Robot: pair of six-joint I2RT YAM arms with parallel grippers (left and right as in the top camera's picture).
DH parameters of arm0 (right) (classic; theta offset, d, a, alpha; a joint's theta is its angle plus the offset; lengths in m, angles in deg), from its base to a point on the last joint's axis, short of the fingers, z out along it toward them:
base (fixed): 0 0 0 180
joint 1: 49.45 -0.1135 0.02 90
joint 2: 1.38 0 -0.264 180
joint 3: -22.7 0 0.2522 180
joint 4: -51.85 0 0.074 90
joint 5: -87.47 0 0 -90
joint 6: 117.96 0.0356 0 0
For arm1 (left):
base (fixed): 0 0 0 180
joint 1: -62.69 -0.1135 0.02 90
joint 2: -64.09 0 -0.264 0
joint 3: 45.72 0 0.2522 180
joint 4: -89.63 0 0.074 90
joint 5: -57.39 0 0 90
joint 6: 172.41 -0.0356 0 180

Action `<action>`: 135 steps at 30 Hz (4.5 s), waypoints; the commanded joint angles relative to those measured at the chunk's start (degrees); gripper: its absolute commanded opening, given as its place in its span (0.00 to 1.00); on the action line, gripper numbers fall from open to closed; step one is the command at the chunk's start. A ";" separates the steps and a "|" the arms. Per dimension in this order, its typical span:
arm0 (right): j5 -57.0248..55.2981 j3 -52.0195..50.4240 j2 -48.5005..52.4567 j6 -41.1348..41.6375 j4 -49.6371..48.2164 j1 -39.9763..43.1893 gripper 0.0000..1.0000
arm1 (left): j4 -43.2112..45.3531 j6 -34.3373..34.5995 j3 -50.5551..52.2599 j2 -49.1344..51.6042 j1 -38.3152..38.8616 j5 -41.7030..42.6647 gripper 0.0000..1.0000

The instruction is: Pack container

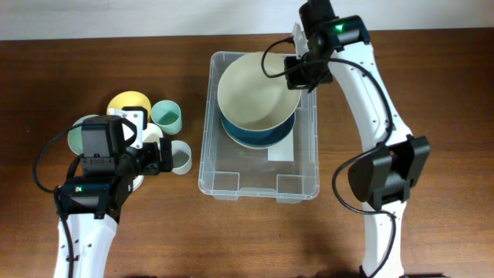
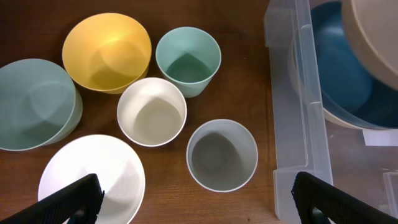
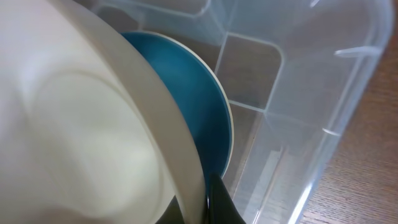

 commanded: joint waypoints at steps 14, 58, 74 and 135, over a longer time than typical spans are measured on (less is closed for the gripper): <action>-3.34 4.94 -4.20 -0.59 2.69 0.92 0.35 | 0.04 0.35 -0.94 -0.13 0.17 0.24 0.99; -2.62 -71.91 -63.21 4.17 3.58 36.02 0.99 | -18.78 6.16 -19.96 15.45 -1.31 -2.16 0.98; -2.62 -71.91 -63.21 3.69 3.54 36.02 0.99 | -18.16 12.33 -19.93 42.36 -0.79 5.62 0.81; -2.67 -71.91 -63.21 3.26 2.69 36.02 0.99 | -17.86 8.83 -35.80 49.44 39.17 1.90 0.01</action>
